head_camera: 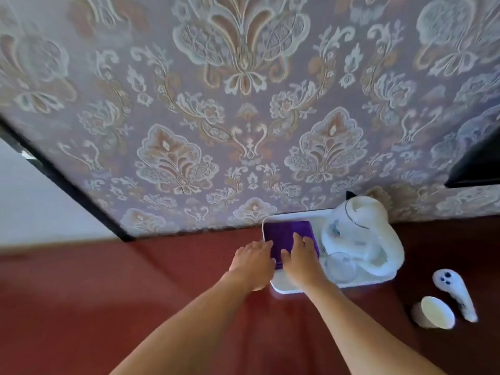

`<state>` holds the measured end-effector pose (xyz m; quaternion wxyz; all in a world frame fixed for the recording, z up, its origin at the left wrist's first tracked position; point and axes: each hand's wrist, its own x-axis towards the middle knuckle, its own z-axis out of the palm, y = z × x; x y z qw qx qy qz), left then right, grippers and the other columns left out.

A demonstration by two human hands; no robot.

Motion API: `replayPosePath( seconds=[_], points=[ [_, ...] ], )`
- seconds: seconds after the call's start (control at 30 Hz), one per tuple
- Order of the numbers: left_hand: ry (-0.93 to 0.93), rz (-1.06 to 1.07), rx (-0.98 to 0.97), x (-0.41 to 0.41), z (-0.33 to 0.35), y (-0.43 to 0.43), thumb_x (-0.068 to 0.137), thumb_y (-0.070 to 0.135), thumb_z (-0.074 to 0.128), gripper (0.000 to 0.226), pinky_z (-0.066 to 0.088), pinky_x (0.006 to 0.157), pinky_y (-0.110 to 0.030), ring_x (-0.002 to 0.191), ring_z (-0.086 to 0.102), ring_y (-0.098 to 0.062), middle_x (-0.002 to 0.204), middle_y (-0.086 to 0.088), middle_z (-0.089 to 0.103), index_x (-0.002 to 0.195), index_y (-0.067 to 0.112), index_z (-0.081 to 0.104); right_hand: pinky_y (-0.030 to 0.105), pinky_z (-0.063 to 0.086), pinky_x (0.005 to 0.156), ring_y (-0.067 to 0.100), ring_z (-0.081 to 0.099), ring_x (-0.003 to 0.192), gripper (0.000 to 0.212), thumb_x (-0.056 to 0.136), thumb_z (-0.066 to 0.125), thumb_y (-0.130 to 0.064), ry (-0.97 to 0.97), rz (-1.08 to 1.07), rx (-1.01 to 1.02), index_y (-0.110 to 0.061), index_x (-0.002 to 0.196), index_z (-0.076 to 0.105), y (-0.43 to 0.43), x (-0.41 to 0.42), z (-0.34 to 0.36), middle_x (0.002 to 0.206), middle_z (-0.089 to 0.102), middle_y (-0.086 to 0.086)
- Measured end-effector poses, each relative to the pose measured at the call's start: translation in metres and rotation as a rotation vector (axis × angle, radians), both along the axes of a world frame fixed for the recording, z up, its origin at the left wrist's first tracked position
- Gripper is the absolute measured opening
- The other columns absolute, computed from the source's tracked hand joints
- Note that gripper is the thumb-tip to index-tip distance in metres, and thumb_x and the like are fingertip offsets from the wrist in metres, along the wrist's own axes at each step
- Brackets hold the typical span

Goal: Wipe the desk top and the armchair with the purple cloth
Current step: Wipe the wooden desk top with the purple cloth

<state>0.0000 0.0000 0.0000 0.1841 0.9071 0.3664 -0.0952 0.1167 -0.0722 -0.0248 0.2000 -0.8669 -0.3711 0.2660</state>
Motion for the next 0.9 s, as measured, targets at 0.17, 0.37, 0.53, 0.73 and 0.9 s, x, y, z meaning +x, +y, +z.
replayPosePath(
  seconds=[0.17,0.37,0.53,0.73,0.9],
  points=[
    [0.016,-0.039,0.207,0.050,-0.054,0.039,0.101,0.025,0.041,0.051,0.033,0.114,-0.043,0.143,0.040,-0.029,0.155,-0.011,0.044,0.150,0.010,0.038,0.045,0.014,0.122,0.041,0.014,0.150,0.071,0.101,0.051,-0.026,-0.029,-0.200,0.069,0.000,0.156,0.015,0.029,0.028,-0.064,0.160,0.014,0.033],
    [0.170,-0.127,0.448,0.083,-0.083,0.061,0.094,0.022,0.053,0.046,0.031,0.109,-0.043,0.129,0.043,-0.033,0.142,-0.012,0.052,0.139,0.010,0.048,0.053,0.025,0.114,0.047,0.034,0.138,0.064,0.099,0.053,-0.027,-0.200,-0.274,0.076,0.001,0.152,0.029,0.053,0.045,-0.098,0.149,0.037,0.031],
    [0.212,-0.088,0.497,0.099,-0.092,0.067,0.095,0.017,0.053,0.036,0.030,0.109,-0.043,0.125,0.042,-0.036,0.135,-0.018,0.052,0.130,0.008,0.055,0.054,0.035,0.096,0.045,0.047,0.118,0.055,0.095,0.057,-0.019,-0.296,-0.423,0.158,-0.002,0.145,0.040,0.064,0.044,-0.105,0.128,0.051,0.027],
    [0.177,-0.052,0.404,0.095,-0.079,0.075,0.093,0.022,0.057,0.041,0.028,0.112,-0.049,0.126,0.043,-0.039,0.140,-0.020,0.047,0.130,0.007,0.055,0.054,0.034,0.103,0.045,0.048,0.122,0.068,0.091,0.060,-0.020,-0.184,-0.490,0.164,-0.003,0.150,0.032,0.072,0.047,-0.093,0.133,0.050,0.025],
    [-0.077,-0.144,0.282,0.067,-0.041,0.071,0.101,0.018,0.048,0.020,0.037,0.089,-0.040,0.095,0.065,-0.034,0.104,-0.010,0.069,0.119,0.009,0.048,0.032,0.043,0.083,0.038,0.059,0.100,0.039,0.080,0.068,-0.018,0.072,-0.561,0.476,-0.001,0.115,0.062,0.063,0.053,-0.059,0.109,0.062,0.021]
  ],
)
